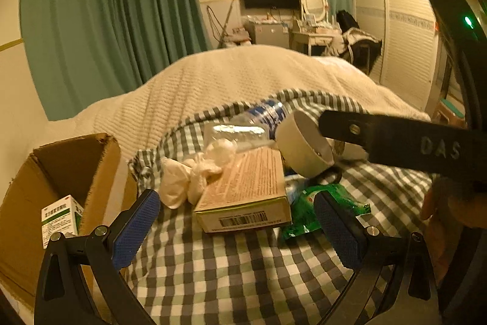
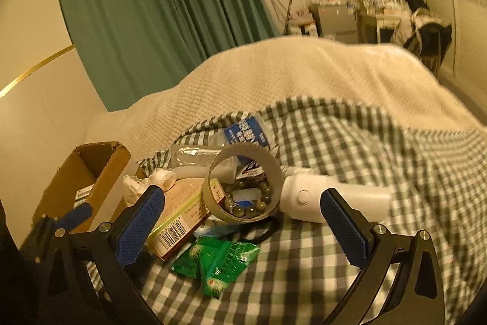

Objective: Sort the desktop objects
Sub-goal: 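Grasp the tan printed medicine box with the left gripper while the right grasps the clear tape roll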

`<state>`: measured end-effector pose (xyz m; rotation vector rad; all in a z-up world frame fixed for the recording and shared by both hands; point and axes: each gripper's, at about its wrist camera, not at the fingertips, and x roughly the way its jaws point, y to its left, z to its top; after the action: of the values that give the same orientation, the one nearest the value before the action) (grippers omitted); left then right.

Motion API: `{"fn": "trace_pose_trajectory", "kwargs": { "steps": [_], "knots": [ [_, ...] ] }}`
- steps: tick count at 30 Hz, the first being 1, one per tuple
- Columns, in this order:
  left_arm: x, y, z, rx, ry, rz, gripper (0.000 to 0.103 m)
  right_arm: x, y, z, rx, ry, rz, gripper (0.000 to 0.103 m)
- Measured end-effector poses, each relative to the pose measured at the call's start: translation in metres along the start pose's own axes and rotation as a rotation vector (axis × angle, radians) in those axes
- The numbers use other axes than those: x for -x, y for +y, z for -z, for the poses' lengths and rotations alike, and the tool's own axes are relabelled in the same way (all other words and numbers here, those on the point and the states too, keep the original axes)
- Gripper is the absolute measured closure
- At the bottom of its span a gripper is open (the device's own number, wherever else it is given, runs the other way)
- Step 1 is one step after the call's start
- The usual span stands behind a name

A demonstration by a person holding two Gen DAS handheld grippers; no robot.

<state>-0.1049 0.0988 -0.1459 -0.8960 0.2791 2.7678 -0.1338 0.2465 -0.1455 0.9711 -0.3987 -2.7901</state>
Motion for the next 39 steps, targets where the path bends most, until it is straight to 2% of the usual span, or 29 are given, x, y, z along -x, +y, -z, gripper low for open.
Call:
{"fn": "trace_pose_trajectory", "kwargs": {
  "steps": [4,7,9,13,15,17,18,21,23,26,29,35,39],
  "knots": [
    [-0.015,-0.006,0.0,-0.028,0.044,0.005,0.0,-0.016,0.002,-0.003,-0.007,0.033,-0.023,0.006],
    [-0.026,-0.007,-0.003,-0.026,0.071,0.019,0.0,-0.031,0.009,-0.005,0.014,0.072,-0.023,0.019],
    [-0.033,-0.005,-0.006,-0.011,0.084,0.025,0.0,-0.043,0.012,-0.007,0.024,0.099,-0.026,0.031],
    [-0.052,0.006,-0.01,0.05,0.138,0.039,0.0,-0.063,0.017,-0.011,0.043,0.134,-0.006,0.04],
    [-0.062,0.012,-0.01,0.09,0.169,0.049,0.0,-0.071,0.018,-0.011,0.049,0.146,0.009,0.055],
    [-0.072,0.019,-0.008,0.134,0.202,0.084,0.0,-0.077,0.018,-0.009,0.045,0.162,0.006,0.06],
    [-0.074,0.022,-0.007,0.148,0.215,0.101,0.0,-0.079,0.019,-0.009,0.044,0.171,-0.001,0.07],
    [-0.083,0.03,-0.007,0.209,0.25,0.156,0.0,-0.077,0.024,-0.007,0.057,0.161,-0.02,0.086],
    [-0.087,0.033,-0.006,0.23,0.267,0.178,0.003,-0.075,0.025,-0.005,0.049,0.159,-0.024,0.087],
    [-0.083,0.032,-0.005,0.228,0.259,0.216,0.025,-0.069,0.019,-0.001,-0.008,0.15,-0.055,0.092],
    [-0.08,0.03,-0.002,0.22,0.246,0.221,0.027,-0.055,0.019,0.003,-0.011,0.107,-0.049,0.098],
    [-0.067,0.028,-0.003,0.205,0.205,0.198,0.028,-0.031,0.019,0.005,-0.01,0.025,-0.028,0.098],
    [-0.048,0.027,-0.005,0.183,0.142,0.173,0.028,-0.017,0.022,0.004,0.016,-0.018,-0.006,0.098]
  ]
}}
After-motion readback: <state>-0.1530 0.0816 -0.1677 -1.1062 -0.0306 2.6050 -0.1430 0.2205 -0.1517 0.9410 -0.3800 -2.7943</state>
